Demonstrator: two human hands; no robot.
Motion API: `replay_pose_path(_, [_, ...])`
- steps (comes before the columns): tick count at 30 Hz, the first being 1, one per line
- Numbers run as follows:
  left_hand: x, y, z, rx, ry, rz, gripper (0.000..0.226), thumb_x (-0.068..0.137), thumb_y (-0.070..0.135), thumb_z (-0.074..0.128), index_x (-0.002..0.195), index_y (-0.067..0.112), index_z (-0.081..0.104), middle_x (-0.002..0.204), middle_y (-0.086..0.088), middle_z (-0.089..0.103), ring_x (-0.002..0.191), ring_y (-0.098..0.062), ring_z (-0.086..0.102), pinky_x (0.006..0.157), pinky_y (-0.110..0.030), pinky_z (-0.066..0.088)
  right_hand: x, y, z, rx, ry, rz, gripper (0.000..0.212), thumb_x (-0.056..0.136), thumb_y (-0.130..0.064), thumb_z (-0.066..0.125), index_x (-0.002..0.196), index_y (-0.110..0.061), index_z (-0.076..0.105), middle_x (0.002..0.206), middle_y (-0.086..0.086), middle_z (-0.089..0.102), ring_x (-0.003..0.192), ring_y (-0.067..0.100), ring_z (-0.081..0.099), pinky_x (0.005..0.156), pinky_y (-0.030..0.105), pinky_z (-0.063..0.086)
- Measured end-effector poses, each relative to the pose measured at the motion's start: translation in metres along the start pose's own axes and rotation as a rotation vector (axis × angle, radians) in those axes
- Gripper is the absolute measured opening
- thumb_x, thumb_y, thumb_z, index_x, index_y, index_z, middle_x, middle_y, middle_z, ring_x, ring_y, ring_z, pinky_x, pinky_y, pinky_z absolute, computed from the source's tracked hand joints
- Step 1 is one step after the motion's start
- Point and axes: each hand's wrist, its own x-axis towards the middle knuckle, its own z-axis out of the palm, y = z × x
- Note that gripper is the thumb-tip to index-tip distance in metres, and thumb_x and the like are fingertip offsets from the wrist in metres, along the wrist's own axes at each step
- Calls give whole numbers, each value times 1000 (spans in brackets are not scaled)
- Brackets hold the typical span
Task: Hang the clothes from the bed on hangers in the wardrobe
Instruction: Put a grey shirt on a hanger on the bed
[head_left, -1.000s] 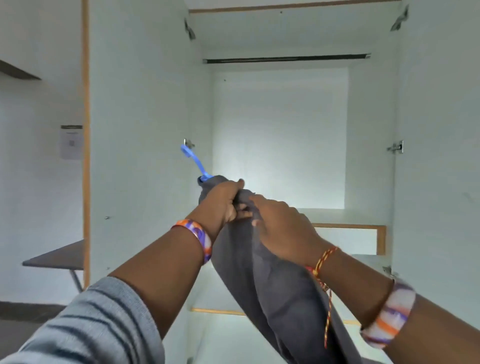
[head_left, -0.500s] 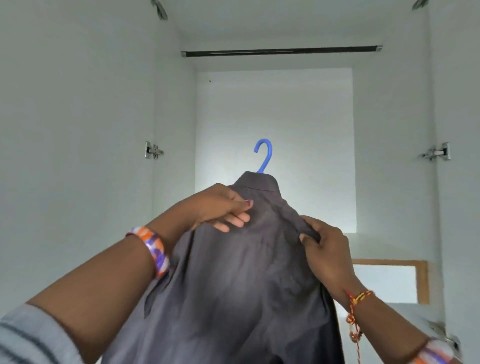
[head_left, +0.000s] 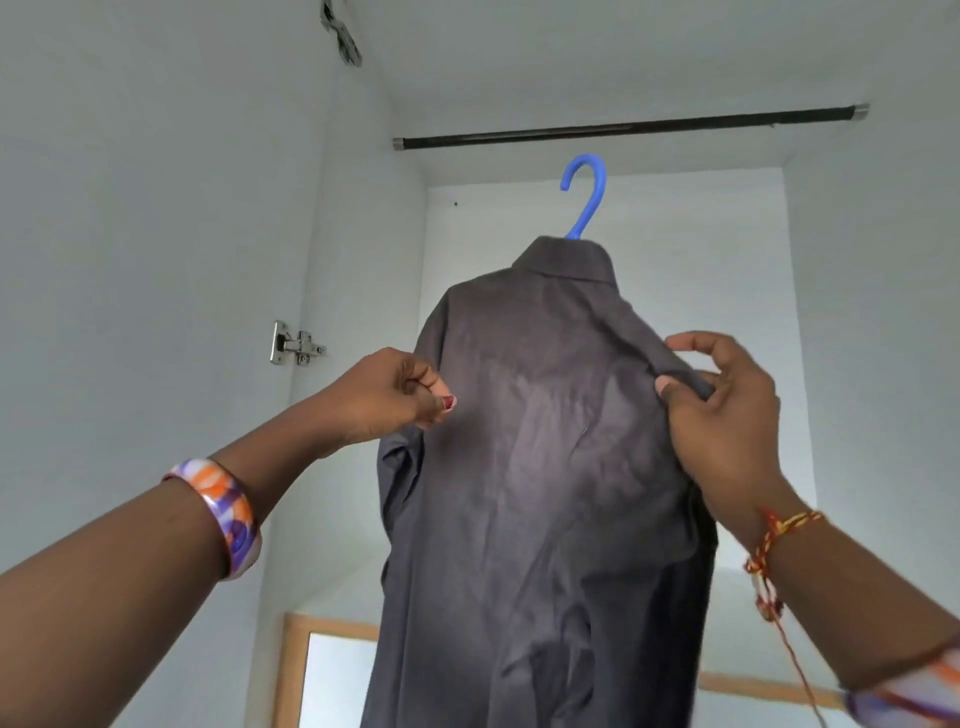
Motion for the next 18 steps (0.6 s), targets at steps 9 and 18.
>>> replay_pose_path(9, [141,-51,15,190,389,200,5,85,18,65,90,17,63,89,5,64,71,-6,58,60,-12,39,163,34,97,163,225,-71,27,82,-6,56,96,-29,59,88,4,62,83,23,62,85,36,52])
replay_pose_path(18, [360,-30,-64,497,493,311,25,86,28,63,106,13,63,115,-2,63,96,-19,60,86,-30,46,382,31,228,373,143,-33,45,85,9,41,128,-4,47,114,14,52,97,22,54,85,28,47])
